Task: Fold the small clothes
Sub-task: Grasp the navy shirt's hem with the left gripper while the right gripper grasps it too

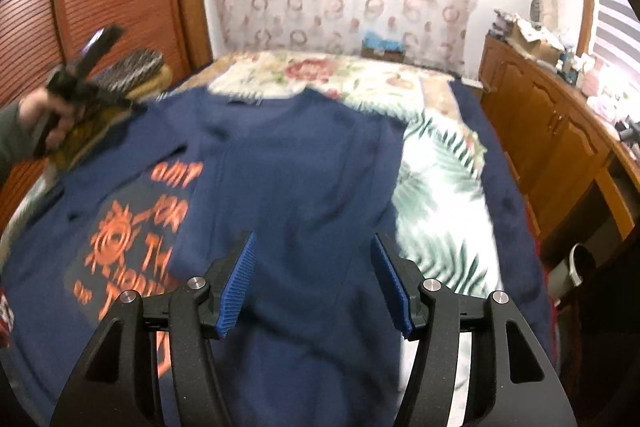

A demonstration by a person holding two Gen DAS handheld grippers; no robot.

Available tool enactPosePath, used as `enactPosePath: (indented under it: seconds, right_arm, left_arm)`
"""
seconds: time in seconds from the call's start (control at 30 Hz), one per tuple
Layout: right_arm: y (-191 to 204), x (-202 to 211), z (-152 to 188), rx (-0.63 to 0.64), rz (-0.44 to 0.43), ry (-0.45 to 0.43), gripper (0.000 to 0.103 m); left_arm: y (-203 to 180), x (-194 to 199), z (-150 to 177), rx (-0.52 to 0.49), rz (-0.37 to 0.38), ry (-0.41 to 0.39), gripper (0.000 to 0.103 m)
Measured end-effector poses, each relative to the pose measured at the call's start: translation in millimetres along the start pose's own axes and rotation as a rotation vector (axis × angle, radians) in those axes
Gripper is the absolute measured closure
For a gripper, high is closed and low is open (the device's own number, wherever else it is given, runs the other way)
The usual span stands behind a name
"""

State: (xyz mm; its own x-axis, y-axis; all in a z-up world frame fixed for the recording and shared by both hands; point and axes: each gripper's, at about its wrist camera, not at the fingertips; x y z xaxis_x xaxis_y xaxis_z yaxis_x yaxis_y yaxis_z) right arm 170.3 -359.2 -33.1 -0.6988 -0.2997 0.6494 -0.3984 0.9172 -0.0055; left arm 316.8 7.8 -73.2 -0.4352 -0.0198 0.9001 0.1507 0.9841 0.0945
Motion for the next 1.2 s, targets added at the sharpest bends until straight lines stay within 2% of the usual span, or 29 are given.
enactPosePath:
  seconds: [0.2,0.3,0.37,0.43,0.47,0.5,0.53,0.73,0.83,0.87,0.9,0.93,0.97,1.0,1.13,1.2]
  right_arm:
    - [-21.6,-37.4,-26.2,-0.027,0.008,0.036,0.042]
    - [-37.5,-64.6,-30.7,-0.062,0.013,0.096,0.042]
    - [-45.2,-79.5,-32.7,-0.073,0.02,0.129,0.042]
    - [-52.9,-93.1,-35.3,-0.098,0.006,0.159,0.043]
    - [-55.3,-98.2,-36.8,-0.108,-0.004,0.169,0.042]
    - [-56.8,-99.6,-39.5,-0.107,-0.003,0.163,0.042]
    - [-57.3,-101.0,-41.2,-0.109,-0.005,0.167,0.042]
    - [-54.6,-108.8,-49.8,-0.089,0.025,0.173,0.042]
    - [-53.5,-114.4,-53.5,-0.086,0.031,0.175,0.042]
    - [-53.9,-116.4,-55.1,-0.092,0.035,0.173,0.046]
    - [-54.0,-117.8,-56.6,-0.106,0.039,0.173,0.063]
    - [-54.2,-118.3,-59.6,-0.129,0.026,0.171,0.074]
    - [-52.9,-119.0,-62.3,-0.147,0.001,0.172,0.09]
    - [-50.0,-118.7,-65.9,-0.154,-0.017,0.168,0.095]
    - [-32.7,-104.3,-75.8,-0.095,-0.007,0.097,0.097]
    - [-28.4,-91.7,-80.4,-0.093,-0.004,0.054,0.098]
  left_arm:
    - [3.3,-7.2,0.3,0.012,0.031,0.012,0.05]
    - [3.6,-5.6,3.0,0.001,0.039,0.0,0.052]
    - [6.4,-3.7,6.3,-0.001,0.066,-0.01,0.058]
    - [10.5,-1.0,9.5,0.008,0.104,-0.016,0.077]
    - [11.4,0.0,10.1,0.009,0.107,-0.018,0.083]
    - [12.3,1.8,10.5,0.013,0.111,-0.022,0.093]
    - [13.2,4.4,11.7,0.015,0.114,-0.028,0.097]
    - [15.3,44.2,15.5,0.025,0.082,-0.162,0.1]
    - [17.5,60.4,17.9,0.007,0.056,-0.202,0.1]
    - [19.2,64.9,18.2,0.009,0.052,-0.212,0.101]
    - [21.3,68.8,18.2,0.013,0.054,-0.225,0.101]
    - [23.1,71.8,18.6,0.017,0.055,-0.235,0.101]
    - [25.5,76.8,20.0,0.022,0.054,-0.25,0.101]
    - [28.5,81.7,23.7,0.026,0.06,-0.261,0.101]
    - [29.0,101.1,31.4,0.021,0.099,-0.309,0.101]
    - [26.4,119.9,43.1,0.017,0.126,-0.359,0.101]
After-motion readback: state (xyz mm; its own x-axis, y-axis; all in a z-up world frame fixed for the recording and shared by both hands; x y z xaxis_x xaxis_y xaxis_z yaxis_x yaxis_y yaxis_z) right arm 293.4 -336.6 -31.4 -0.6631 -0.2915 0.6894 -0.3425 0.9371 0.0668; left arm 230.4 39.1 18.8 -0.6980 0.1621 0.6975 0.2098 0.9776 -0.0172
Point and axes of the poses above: each gripper's, at about its wrist camera, not at the fingertips, and x roughly against the way its jaws point, y to its left, z to its underside, and after that the axes turned 1 degree about -z, right-handed
